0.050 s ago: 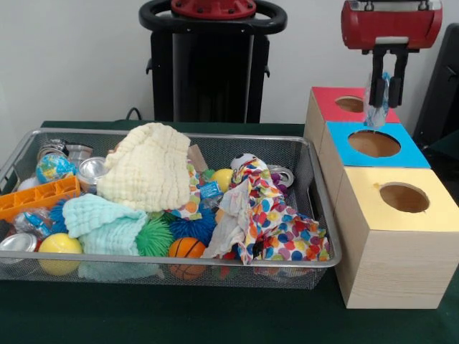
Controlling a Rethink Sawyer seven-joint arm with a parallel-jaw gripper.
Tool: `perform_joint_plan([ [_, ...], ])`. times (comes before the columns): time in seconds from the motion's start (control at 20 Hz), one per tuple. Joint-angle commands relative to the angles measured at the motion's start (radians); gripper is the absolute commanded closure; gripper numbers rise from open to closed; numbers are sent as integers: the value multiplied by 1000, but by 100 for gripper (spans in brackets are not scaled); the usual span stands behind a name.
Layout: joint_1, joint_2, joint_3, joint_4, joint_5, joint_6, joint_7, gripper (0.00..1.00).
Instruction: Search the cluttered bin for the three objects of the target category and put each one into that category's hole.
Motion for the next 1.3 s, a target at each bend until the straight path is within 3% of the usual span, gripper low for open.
perform_joint_plan([
  [0.05, -42, -2, 132, 155, 53, 12, 170, 100],
  [0.25, -58, -2, 168, 225, 68, -60, 155, 100],
  [0.65, -75, 8, 203, 287, 40, -159, 158, 100],
  [1.3, 4, 54, 137, 207, 29, -115, 219, 100],
])
